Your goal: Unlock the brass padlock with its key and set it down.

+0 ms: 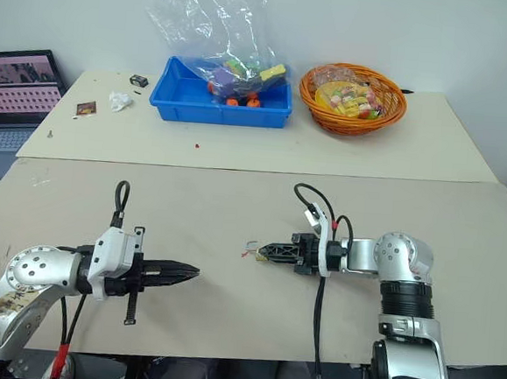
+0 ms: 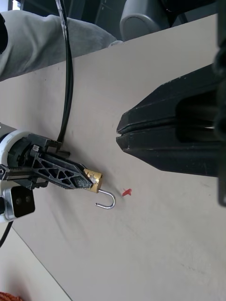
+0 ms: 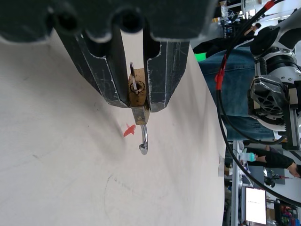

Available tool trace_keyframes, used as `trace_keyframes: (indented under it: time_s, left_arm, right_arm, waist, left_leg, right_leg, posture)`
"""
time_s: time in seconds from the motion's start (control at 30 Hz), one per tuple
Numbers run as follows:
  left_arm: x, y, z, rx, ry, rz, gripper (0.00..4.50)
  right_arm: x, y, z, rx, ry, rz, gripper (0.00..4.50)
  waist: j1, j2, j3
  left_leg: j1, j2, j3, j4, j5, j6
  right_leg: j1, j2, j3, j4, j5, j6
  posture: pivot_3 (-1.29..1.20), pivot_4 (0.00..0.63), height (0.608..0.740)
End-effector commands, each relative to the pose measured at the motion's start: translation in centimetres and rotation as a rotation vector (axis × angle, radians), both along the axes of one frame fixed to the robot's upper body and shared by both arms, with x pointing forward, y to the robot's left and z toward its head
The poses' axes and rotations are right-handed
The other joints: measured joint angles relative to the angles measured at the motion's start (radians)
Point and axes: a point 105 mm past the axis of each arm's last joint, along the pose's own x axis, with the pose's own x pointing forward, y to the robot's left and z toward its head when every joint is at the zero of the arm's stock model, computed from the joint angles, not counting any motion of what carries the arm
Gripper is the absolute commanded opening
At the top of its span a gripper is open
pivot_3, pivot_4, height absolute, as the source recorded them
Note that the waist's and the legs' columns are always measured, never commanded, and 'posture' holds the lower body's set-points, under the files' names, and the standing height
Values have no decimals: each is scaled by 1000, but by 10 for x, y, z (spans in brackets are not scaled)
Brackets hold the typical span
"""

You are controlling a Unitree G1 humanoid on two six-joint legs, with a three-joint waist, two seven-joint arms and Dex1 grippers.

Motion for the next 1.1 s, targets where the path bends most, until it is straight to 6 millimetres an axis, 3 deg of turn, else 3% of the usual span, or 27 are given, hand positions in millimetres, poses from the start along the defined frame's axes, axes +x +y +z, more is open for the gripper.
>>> trace_keyframes:
  time_s: [0.03, 0.07, 0.1, 0.23, 0.33, 0.4, 0.47, 0.6, 0.7, 1.0, 1.1]
  left_arm:
    - [0, -4, 7, -12, -44, -12, 58]
    - [0, -4, 8, -12, -44, -12, 0]
    - [0, -4, 8, -12, -44, -12, 0]
    - [0, -6, 7, -16, -43, -11, 0]
    - [1, -8, 7, -20, -41, -7, 0]
    - [2, -8, 6, -21, -41, -1, 0]
    - [3, -9, 8, -30, -45, 2, 0]
    - [1, -12, 11, -40, -66, -11, 0]
    - [3, -10, 9, -41, -59, 2, 0]
    - [7, -9, 6, -72, -42, 61, 0]
    - [12, -2, -4, -85, -12, 153, 0]
  right_arm:
    - [-9, -5, -16, -35, 65, -4, 180]
    - [-9, -5, -16, -39, 59, -5, 1144]
    - [-9, -6, -16, -42, 52, -5, 1294]
    - [-10, -6, -13, -26, 35, -7, 2685]
    - [-3, -15, -24, -164, -63, -42, 3664]
    - [-2, -17, -21, -159, -105, -43, 4356]
    - [1, -27, -22, -195, -189, -63, 4356]
    - [3, -42, -15, -350, -630, 60, 4356]
    - [-5, -47, 0, -272, -717, 49, 4356]
    - [-48, -41, 58, -23, -824, 198, 4356]
    - [-44, -47, 65, -37, -854, 130, 4356]
  waist:
    - [0, 0, -1]
    - [1, 0, -1]
    - [2, 0, -1]
    - [0, 0, -1]
    - [0, 0, -1]
    - [-1, -1, -6]
    - [1, -1, -8]
    - [19, 0, -9]
    - [19, -1, -9]
    - [17, 1, -8]
    - [18, 1, -8]
  left_leg:
    - [0, 0, 0, 0, 0, 0]
    - [0, 0, 0, 0, 0, 0]
    - [0, 0, 0, 0, 0, 0]
    - [0, 0, 0, 0, 0, 0]
    - [0, 0, 0, 0, 0, 0]
    - [1, 0, 0, 0, 0, 0]
    - [3, 0, 0, 0, 0, 0]
    - [11, 1, 0, 0, -1, -1]
    - [12, 2, 0, 0, -5, -9]
    - [1, 6, 1, -3, -1, -1]
    - [-1, 8, 2, -3, -1, -1]
  right_leg:
    - [0, 0, 0, 0, 0, 0]
    - [0, 0, 0, 0, 0, 0]
    - [0, 0, 0, 0, 0, 0]
    - [-1, 0, 0, 0, 0, 0]
    - [0, 0, 0, 0, 0, 0]
    - [1, 0, 0, 0, 0, 0]
    - [3, 0, 0, -1, 1, 1]
    - [16, 0, -3, -6, -4, 11]
    - [18, 0, -3, -7, -4, 13]
    - [7, 3, -1, -5, 1, 2]
    - [4, 4, -1, -5, 2, 1]
  posture:
    - [0, 150, 740]
    - [0, 150, 740]
    - [0, 150, 740]
    - [0, 150, 740]
    - [0, 150, 740]
    - [0, 150, 740]
    - [0, 150, 740]
    - [0, 150, 740]
    - [0, 150, 740]
    - [0, 150, 740]
    - [0, 150, 740]
